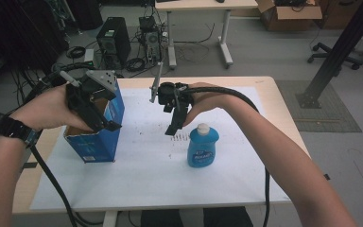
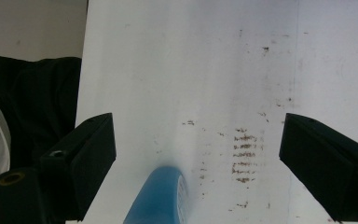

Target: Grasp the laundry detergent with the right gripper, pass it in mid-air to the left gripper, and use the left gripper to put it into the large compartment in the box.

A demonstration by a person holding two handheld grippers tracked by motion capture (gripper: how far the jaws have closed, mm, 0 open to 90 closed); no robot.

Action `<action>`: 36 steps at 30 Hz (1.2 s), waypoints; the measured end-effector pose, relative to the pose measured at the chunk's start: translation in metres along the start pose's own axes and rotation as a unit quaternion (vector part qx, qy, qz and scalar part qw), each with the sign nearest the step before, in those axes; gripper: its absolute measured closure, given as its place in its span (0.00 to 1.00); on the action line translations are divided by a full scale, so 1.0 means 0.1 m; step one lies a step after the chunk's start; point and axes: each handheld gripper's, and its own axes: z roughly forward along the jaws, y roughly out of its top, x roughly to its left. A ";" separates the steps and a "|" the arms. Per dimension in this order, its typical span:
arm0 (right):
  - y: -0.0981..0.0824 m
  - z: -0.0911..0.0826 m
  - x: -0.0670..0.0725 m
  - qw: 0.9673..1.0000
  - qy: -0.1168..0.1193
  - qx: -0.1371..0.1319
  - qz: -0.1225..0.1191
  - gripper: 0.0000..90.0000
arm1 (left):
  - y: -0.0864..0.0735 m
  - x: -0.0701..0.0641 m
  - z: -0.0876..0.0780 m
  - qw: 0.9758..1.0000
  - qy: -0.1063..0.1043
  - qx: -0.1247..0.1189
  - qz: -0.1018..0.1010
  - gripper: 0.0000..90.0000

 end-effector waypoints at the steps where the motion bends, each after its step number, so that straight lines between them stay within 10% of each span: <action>1: 0.00 0.00 0.00 1.000 0.000 0.000 0.000 0.12 | 0.00 0.00 0.00 1.000 -0.001 -0.001 -0.001 0.05; 21: -0.14 -0.33 0.06 0.997 -0.011 -0.071 -0.004 0.10 | 0.09 -0.01 0.03 1.000 -0.001 -0.007 -0.001 0.04; 36: -0.74 -0.66 0.14 0.987 -0.035 -0.156 0.003 0.08 | 0.19 -0.03 0.09 1.000 -0.003 -0.006 -0.002 0.05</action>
